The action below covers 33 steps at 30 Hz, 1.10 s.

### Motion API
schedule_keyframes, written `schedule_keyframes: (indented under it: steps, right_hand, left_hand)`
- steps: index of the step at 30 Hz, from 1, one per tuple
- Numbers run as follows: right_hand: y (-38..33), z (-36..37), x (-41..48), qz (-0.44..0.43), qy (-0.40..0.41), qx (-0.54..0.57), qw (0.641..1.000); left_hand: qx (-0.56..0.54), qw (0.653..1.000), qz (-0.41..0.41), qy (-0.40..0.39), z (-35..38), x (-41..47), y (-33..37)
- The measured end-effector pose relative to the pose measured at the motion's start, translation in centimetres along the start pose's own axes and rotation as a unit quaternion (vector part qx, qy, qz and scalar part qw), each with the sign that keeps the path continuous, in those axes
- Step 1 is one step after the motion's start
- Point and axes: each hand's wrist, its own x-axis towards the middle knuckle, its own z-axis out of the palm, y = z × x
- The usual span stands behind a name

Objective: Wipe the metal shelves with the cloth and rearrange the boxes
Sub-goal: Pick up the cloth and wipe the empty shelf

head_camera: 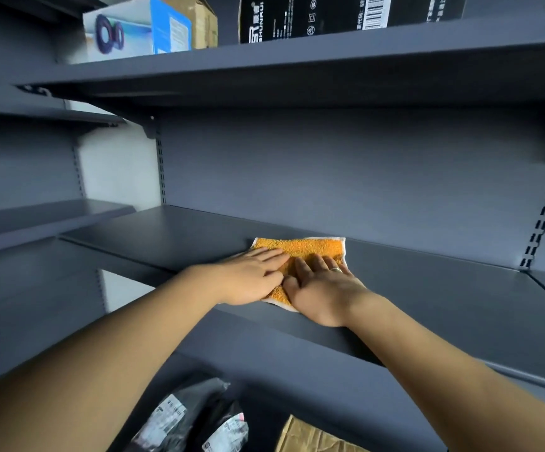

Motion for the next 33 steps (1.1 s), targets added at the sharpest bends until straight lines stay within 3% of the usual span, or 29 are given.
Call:
schedule_keyframes:
  steps: [12, 20, 24, 33]
  right_hand:
    - [0.9, 1.0, 1.4, -0.026, 0.021, -0.031, 0.999]
    - [-1.6, -0.4, 0.4, 0.037, -0.025, -0.06, 0.997]
    - [-5.4, 0.0, 1.4, 0.097, -0.011, -0.042, 0.994]
    - [-10.1, 0.4, 4.8, 0.105, 0.005, -0.031, 0.994]
  left_hand:
    - [0.015, 0.998, 0.05, -0.024, -0.6, 0.9, -1.3]
    - [0.018, 0.991, 0.131, -0.037, -1.0, 2.7, -3.9]
    - [0.02, 0.986, 0.158, -0.038, -1.4, 2.5, -7.2]
    - [0.025, 0.98, 0.189, -0.047, -2.7, 2.3, -13.4]
